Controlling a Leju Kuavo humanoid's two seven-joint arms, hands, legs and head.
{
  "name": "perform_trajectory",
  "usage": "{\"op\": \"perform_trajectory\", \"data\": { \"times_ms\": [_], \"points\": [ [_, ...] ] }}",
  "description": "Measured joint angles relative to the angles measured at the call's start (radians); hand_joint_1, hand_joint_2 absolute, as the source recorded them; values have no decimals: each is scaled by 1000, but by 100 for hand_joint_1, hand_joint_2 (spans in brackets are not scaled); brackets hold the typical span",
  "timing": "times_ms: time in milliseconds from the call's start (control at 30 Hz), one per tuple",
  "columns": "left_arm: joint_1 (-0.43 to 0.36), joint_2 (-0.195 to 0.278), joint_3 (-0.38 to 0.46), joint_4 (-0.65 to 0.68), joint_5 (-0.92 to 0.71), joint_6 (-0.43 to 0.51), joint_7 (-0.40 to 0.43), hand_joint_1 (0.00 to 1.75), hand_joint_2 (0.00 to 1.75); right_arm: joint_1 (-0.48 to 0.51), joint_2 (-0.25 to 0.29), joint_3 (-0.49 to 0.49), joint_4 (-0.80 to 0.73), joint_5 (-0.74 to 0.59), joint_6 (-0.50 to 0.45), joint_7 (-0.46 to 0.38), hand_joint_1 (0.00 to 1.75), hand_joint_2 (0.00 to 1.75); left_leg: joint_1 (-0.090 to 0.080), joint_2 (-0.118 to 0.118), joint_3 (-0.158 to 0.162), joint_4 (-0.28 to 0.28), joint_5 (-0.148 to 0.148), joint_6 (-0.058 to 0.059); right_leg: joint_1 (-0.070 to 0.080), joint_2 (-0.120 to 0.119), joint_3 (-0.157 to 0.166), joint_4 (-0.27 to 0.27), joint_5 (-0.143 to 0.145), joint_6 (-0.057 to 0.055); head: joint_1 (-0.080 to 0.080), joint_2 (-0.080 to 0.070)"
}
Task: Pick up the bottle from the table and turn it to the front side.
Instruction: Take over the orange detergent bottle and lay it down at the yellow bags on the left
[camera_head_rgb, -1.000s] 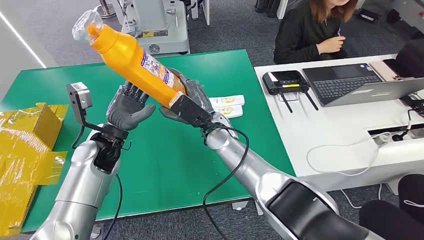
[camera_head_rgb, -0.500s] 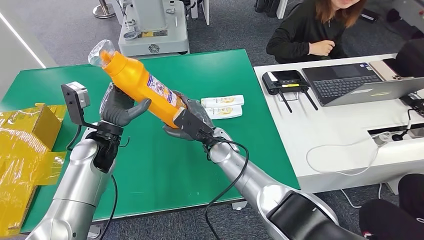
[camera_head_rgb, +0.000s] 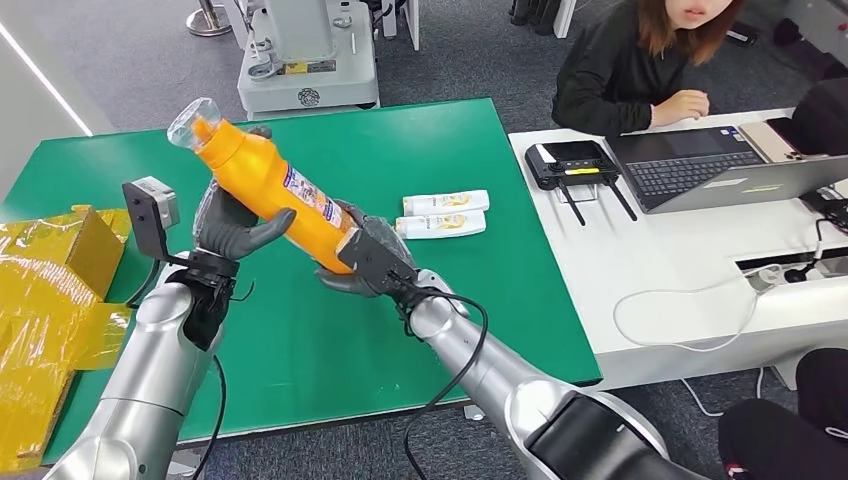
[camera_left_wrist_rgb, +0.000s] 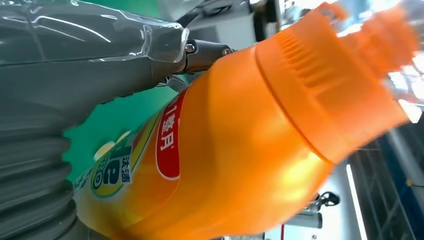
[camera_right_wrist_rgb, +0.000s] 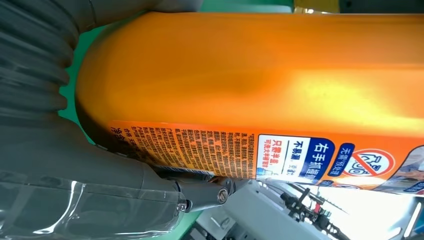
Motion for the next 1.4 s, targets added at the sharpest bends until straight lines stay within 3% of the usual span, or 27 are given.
{"op": "perform_trajectory", "data": {
  "times_ms": [133,267,367,667,933,1100,1233,1400],
  "points": [
    [-5,3,14,38,106,-166,85,0,175,0,1,2,4,32,-11,8,175,175,0,0,0,0,0,0,0,0,0,0,0,0,0,0],
    [-33,7,45,115,311,-403,242,0,175,0,0,14,12,82,-45,24,175,175,0,0,0,0,0,0,0,0,0,0,0,0,0,0],
    [-54,9,59,164,394,-465,307,0,175,0,-6,26,17,110,-63,38,175,175,0,1,0,0,0,0,0,1,-1,0,0,0,0,0],
    [-74,12,60,226,435,-476,310,0,175,0,-27,57,31,160,-102,60,175,175,0,1,0,0,0,0,0,1,-1,0,0,0,0,0],
    [-89,27,60,236,334,-368,102,0,175,15,-54,68,43,165,-94,74,175,175,0,0,0,0,0,0,0,0,-1,0,0,0,0,0],
    [-73,39,60,212,290,-281,25,0,175,20,-71,68,49,156,-82,67,175,175,0,0,0,0,0,0,0,0,-1,0,0,0,0,0],
    [-53,43,63,182,298,-288,46,0,175,23,-80,68,52,149,-78,56,175,175,0,0,0,0,0,0,0,0,-1,0,0,0,0,0],
    [-41,44,69,177,323,-359,102,0,175,24,-84,67,53,134,-81,41,175,175,0,0,0,0,0,0,0,0,-1,0,0,0,0,0]
  ]
}}
